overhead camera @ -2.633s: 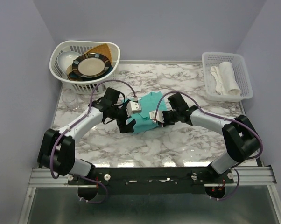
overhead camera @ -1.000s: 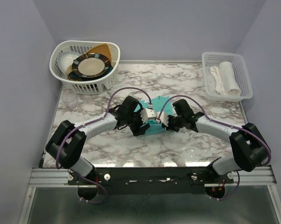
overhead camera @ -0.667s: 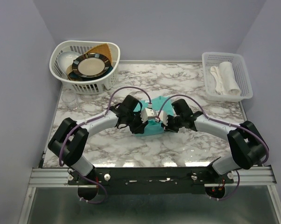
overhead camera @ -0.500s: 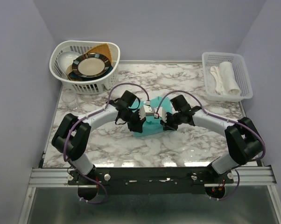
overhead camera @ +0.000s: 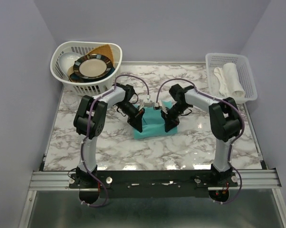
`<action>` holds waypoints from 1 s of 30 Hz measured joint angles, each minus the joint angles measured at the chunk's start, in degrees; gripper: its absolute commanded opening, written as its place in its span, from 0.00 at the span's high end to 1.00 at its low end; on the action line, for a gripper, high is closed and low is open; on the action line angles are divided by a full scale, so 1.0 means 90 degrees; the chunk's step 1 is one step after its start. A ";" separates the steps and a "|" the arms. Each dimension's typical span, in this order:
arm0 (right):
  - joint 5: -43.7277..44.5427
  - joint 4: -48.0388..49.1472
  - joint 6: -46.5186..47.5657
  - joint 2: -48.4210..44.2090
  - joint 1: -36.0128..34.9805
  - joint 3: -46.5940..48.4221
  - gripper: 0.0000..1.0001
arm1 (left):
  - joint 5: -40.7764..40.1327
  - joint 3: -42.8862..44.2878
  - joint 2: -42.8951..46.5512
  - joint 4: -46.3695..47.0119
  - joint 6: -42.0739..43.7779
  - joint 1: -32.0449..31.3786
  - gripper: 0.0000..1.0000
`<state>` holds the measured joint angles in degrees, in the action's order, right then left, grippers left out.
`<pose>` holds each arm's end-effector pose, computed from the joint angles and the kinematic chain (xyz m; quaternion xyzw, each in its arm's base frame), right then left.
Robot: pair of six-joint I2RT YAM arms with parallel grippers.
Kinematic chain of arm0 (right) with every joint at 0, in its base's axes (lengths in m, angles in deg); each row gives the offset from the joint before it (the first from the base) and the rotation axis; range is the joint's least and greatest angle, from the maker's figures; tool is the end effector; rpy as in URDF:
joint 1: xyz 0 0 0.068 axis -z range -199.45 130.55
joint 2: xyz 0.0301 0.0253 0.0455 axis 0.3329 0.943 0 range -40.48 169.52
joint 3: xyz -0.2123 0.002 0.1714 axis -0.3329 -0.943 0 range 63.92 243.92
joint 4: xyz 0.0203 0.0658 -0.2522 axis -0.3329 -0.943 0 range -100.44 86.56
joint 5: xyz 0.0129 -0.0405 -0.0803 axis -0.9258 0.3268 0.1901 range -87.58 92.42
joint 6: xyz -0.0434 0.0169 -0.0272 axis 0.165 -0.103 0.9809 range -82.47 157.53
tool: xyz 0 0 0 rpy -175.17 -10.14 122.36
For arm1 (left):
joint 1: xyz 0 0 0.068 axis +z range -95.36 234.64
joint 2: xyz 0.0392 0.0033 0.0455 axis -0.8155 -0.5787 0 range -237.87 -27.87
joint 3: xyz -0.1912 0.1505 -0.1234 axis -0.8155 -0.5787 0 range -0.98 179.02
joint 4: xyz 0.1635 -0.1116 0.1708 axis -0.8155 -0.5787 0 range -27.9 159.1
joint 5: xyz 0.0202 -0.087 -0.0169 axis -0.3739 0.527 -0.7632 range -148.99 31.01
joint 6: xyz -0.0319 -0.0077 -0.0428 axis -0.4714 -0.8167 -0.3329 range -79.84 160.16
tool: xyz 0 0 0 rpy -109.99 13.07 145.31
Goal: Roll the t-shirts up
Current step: Roll the T-shirt to the center of the board.
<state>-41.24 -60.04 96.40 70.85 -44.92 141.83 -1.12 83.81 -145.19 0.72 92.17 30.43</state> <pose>0.3085 0.1742 0.1750 -0.6232 0.6880 0.3562 0.1066 0.3181 -0.1761 0.1757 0.5015 0.7139 -0.4875 0.0350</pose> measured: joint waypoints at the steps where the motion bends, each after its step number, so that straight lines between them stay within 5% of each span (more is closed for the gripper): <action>1: -0.0073 -0.0175 0.0075 0.0192 0.0015 0.0134 0.96 | 0.0032 0.0075 -0.0092 -0.0112 0.0063 0.0024 0.94; 7: -0.0515 -0.1362 0.0408 0.1122 0.0102 0.0967 0.96 | 0.0085 0.0563 -0.0503 -0.0573 0.0170 0.0187 0.83; 11: -0.0641 -0.1783 0.0520 0.1542 0.0136 0.1450 0.96 | 0.0080 0.0794 -0.0685 -0.0658 -0.0036 0.0316 0.57; 18: -0.0685 -0.2232 0.0418 0.2225 0.0291 0.2135 0.94 | -0.0714 0.0440 -0.0257 0.0284 -0.1090 0.0573 0.50; 25: -0.0884 -0.2657 -0.0199 0.2912 0.0466 0.2992 0.91 | -0.1904 -0.0114 0.1877 0.1943 -0.2057 0.0682 0.39; 28: -0.1088 -0.2691 -0.0364 0.3096 0.0551 0.3160 0.91 | -0.2448 -0.1018 0.3551 0.3053 -0.2341 0.0444 0.20; 29: -0.1095 -0.2691 -0.0381 0.3099 0.0561 0.3160 0.91 | -0.2635 -0.1321 0.4027 0.3466 -0.2402 0.0277 0.03; 30: -0.1095 -0.2691 -0.0398 0.3099 0.0578 0.3162 0.91 | -0.2815 -0.1591 0.4466 0.3793 -0.2465 0.0075 0.01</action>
<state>-51.10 -84.26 92.82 98.74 -39.72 170.29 -26.45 69.50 -104.99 34.86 69.98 31.11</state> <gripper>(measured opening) 0.163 0.738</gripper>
